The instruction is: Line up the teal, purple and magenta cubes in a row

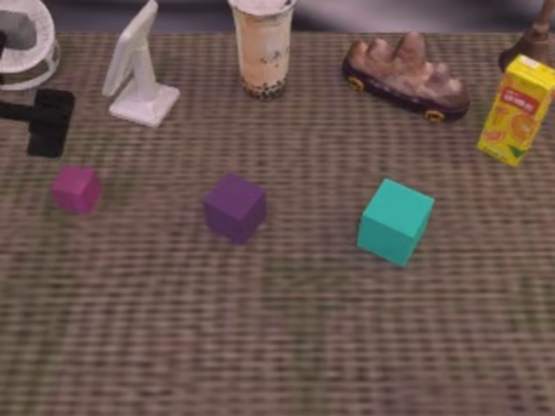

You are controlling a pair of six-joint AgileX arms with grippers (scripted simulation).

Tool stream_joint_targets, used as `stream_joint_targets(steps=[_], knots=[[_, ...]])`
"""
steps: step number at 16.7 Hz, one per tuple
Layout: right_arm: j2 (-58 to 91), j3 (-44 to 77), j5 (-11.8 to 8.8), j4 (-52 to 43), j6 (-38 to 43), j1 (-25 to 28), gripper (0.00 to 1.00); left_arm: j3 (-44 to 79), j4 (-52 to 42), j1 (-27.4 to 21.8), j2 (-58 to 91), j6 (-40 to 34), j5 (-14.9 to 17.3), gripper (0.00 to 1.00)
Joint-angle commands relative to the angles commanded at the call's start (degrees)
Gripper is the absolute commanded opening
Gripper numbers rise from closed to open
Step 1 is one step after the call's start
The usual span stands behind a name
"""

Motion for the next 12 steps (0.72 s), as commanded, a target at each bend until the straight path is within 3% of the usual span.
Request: stream_joint_targets(steps=[7,12], knots=[[0.0,0.0,0.0,0.0,0.0,0.0,1.0,26.5,-16.5,-0.8,29.2,2.4,0.2,1.0],[0.0,0.0,0.0,0.0,0.0,0.0,1.0,33.1,-19.8,-0.9,35.6,2.9,0.4,1.0]])
